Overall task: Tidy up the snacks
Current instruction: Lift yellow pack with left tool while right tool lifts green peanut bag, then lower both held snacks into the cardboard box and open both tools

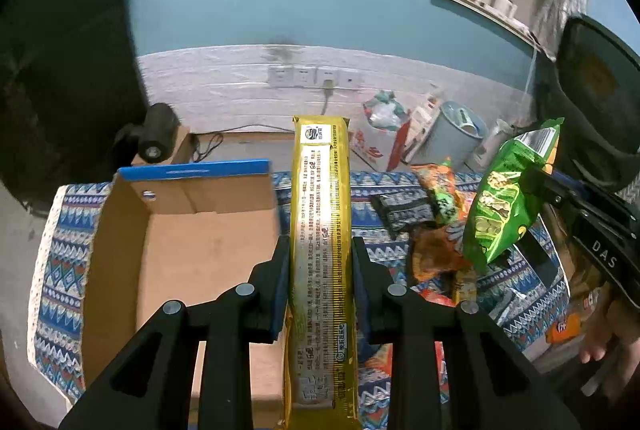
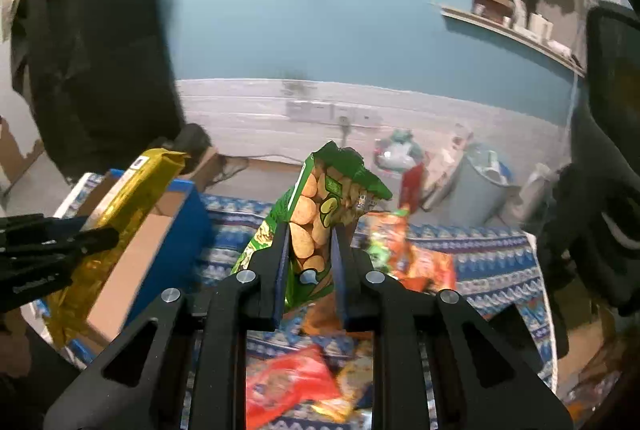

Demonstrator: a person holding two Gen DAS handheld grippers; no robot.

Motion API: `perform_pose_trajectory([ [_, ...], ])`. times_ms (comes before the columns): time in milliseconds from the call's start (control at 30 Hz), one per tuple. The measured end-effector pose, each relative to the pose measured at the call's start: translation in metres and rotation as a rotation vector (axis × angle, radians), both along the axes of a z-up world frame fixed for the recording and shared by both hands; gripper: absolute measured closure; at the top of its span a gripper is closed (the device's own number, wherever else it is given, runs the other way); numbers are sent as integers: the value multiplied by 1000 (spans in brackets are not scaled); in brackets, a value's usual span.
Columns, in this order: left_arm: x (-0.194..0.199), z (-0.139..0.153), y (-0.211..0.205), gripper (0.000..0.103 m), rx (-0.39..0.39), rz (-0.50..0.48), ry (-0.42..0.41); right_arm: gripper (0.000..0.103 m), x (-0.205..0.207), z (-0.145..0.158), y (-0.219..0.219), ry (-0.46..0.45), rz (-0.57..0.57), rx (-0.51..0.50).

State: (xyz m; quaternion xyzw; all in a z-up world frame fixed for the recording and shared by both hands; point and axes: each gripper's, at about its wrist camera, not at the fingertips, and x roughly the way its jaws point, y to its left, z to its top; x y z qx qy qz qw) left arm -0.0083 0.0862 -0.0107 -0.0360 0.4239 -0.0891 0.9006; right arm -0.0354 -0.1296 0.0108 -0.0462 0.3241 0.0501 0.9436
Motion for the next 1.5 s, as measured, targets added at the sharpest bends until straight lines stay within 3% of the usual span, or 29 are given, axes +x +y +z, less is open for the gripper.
perform_pose_trajectory([
  [600, 0, -28, 97, 75, -16, 175, 44, 85, 35, -9, 125, 40, 198, 8],
  [767, 5, -44, 114, 75, -15, 217, 93, 85, 43, -21, 152, 64, 240, -6],
  [1033, 12, -67, 135, 74, -35, 272, 196, 85, 52, -46, 177, 135, 280, -4],
  [1333, 9, -65, 142, 76, -24, 287, 192, 85, 63, -70, 192, 205, 300, -13],
  [1500, 5, -58, 150, 52, -16, 322, 175, 85, 70, -83, 193, 262, 304, -6],
])
